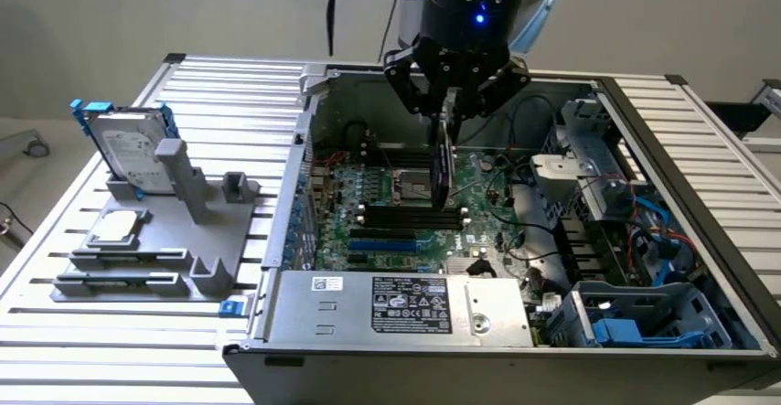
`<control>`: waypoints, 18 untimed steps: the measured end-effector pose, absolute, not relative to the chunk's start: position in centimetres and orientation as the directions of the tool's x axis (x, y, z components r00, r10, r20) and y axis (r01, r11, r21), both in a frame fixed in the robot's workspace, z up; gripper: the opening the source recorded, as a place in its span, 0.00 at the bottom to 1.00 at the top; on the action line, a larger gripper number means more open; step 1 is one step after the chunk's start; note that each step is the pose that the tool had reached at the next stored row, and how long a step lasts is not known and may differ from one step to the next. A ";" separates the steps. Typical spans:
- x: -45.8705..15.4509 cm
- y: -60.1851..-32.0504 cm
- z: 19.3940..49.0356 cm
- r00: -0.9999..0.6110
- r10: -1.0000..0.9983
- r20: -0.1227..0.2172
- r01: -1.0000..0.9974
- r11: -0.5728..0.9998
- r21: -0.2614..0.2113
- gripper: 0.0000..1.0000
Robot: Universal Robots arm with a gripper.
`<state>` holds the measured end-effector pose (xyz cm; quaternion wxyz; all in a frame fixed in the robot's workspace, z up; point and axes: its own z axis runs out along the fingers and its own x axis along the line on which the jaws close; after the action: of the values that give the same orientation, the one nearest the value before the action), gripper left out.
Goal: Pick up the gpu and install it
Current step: 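Pick up the gpu and move the gpu toward the slot, then insert the gpu into the slot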
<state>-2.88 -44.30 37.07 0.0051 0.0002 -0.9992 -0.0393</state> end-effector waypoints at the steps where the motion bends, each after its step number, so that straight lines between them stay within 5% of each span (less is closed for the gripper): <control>1: -2.7 -44.3 37.0 -1.000 -0.001 0.010 0.000 0.997 0.078 0.26; 18: -2.7 -44.3 37.0 -1.000 -0.001 0.010 0.000 0.997 0.079 0.26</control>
<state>-2.72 -44.30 36.99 0.0052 0.0002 -0.9992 -0.0394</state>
